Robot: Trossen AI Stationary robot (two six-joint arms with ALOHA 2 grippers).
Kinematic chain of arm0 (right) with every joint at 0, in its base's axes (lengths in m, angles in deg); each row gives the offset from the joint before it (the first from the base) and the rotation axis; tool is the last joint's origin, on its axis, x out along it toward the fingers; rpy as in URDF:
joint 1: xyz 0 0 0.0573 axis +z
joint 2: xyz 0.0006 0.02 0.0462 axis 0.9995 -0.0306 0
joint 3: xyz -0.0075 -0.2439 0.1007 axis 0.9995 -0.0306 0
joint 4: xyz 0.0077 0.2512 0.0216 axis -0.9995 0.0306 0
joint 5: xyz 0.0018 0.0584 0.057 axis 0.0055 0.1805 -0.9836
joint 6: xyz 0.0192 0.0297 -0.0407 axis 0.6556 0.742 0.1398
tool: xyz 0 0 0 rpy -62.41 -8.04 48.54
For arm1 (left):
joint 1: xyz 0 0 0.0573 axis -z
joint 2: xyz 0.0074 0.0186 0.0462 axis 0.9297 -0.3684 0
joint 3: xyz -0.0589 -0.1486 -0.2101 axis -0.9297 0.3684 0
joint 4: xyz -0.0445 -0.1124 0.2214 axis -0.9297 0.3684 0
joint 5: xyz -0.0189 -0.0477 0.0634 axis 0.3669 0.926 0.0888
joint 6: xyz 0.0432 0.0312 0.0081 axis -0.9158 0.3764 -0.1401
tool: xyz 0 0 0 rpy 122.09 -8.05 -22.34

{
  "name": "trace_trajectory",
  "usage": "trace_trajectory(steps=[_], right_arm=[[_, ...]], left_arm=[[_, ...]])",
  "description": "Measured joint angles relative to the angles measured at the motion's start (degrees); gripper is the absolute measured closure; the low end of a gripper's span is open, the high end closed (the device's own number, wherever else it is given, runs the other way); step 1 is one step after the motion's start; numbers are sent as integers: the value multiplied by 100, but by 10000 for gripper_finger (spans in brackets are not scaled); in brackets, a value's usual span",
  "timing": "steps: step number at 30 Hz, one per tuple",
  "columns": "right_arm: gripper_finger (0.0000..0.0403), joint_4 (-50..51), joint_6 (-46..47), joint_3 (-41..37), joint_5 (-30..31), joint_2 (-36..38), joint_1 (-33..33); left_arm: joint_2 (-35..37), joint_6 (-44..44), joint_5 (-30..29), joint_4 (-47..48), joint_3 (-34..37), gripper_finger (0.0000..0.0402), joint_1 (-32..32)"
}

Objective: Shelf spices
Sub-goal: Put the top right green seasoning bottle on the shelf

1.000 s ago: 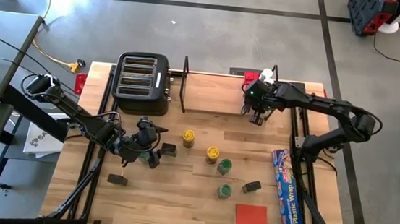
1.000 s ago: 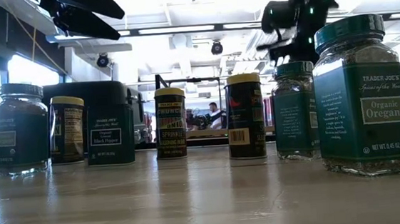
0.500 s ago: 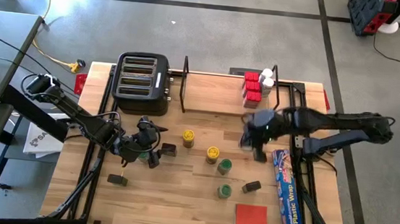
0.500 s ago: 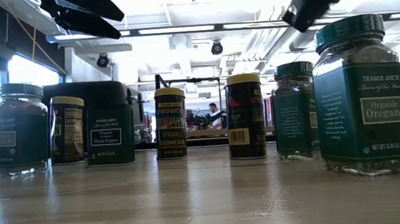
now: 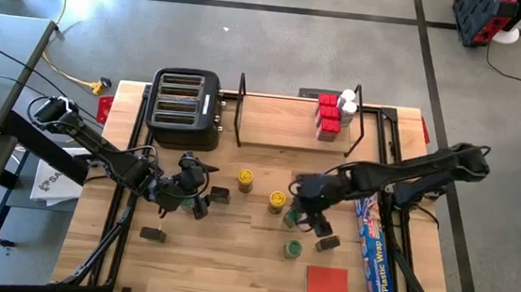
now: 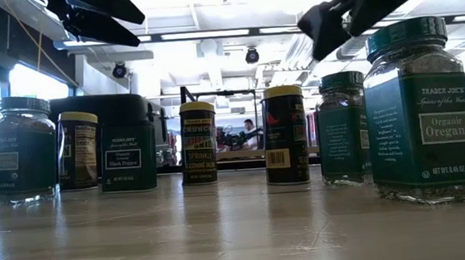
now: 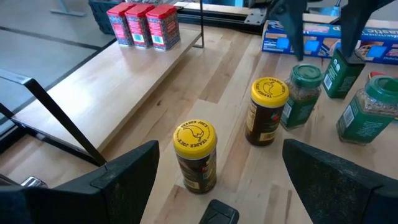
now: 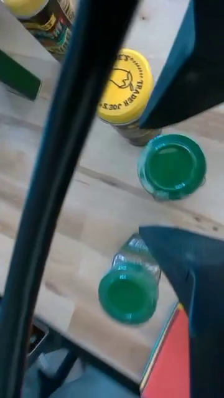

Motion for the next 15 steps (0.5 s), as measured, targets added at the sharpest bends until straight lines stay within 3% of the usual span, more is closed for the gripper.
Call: trace_trajectory(steps=[6,11,15], right_arm=[[62,397,-577,229,83,-495,-11],[62,508,-877,243,442,-650,-11],[85,467,-983,249,428,-708,-11]], left_arm=[[-7,63,21,0,0,64,-8],[-7,114,30,-1,0,64,-10],[-7,114,47,0,0,64,-8]])
